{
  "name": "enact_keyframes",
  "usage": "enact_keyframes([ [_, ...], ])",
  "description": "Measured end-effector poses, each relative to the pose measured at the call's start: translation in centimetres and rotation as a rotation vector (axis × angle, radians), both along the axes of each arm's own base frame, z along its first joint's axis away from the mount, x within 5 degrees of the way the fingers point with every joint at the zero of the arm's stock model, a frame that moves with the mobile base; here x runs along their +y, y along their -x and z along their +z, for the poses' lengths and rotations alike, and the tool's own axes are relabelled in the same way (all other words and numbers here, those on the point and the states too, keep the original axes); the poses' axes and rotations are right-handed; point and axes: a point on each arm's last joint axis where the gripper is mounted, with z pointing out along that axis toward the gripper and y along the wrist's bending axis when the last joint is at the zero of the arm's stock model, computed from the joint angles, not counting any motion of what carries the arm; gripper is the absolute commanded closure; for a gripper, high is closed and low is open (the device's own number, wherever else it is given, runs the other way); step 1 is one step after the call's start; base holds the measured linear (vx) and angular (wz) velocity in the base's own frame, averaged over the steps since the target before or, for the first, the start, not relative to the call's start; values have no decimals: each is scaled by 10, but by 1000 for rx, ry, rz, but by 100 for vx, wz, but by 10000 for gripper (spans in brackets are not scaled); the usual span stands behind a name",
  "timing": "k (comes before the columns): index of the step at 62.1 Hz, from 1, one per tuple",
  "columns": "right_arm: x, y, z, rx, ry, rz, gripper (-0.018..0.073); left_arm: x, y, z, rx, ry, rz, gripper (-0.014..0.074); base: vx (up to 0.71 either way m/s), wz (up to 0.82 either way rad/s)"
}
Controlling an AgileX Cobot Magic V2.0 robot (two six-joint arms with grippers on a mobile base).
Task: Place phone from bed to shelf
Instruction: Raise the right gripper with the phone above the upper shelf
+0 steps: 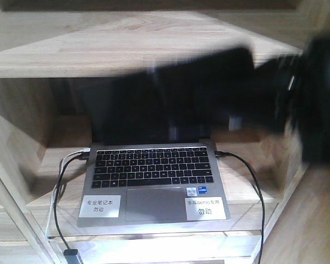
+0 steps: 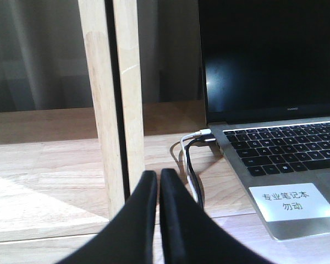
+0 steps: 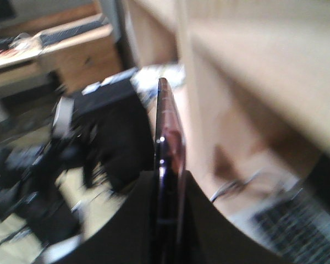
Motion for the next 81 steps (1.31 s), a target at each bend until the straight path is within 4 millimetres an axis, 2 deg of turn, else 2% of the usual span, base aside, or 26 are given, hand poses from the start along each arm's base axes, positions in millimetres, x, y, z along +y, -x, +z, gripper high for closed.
enact_keyframes([
  [12,-4,-9,43,-136,-81,-138,561,0,0,0,0,0,0,596,0,0],
  [19,-2,-23,57,-155,-105,-161,561,0,0,0,0,0,0,596,0,0],
  [30,7,-61,65,-130,-110,-144,561,0,0,0,0,0,0,596,0,0],
  [42,19,-106,67,-99,-141,-111,561,0,0,0,0,0,0,596,0,0],
  [52,33,-133,67,-79,-162,-69,561,0,0,0,0,0,0,596,0,0],
  [69,85,-153,60,-70,-159,-44,561,0,0,0,0,0,0,596,0,0],
  [81,106,-180,35,-46,-161,-134,561,0,0,0,0,0,0,596,0,0],
])
